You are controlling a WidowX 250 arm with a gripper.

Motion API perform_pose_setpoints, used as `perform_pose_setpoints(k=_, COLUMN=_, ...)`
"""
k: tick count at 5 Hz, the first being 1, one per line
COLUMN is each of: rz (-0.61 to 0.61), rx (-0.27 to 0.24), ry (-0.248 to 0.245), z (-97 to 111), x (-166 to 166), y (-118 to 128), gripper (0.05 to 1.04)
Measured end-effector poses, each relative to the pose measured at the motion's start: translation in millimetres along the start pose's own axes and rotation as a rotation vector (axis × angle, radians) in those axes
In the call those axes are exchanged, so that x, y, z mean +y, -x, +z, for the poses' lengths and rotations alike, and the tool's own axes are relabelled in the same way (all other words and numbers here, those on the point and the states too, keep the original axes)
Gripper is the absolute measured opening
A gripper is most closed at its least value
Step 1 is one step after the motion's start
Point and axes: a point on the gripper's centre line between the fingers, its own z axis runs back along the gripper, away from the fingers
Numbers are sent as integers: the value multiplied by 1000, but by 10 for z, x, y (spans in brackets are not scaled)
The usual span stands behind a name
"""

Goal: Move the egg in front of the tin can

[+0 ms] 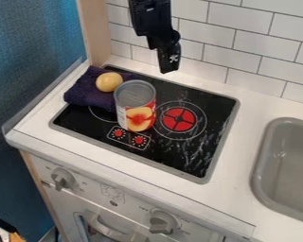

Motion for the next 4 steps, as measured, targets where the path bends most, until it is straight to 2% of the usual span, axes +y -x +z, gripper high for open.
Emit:
perform_pose_setpoints(k=1, rz=-3, rx=-19, ry=-28, z=-116, x=41, y=-18, gripper=998)
perform_pose_setpoints(k=2, rz=14, rx=-14, ry=-73, z=-157, x=21, y=-156, gripper=998)
perform_pose_setpoints(k=3, rz=59, rx=-7, ry=-52, z=-39, x=-167, y=-387, gripper=998)
perform_pose_setpoints(k=4, rz=100, rx=-25, ry=-50, z=23, x=-332, y=-614, gripper=998)
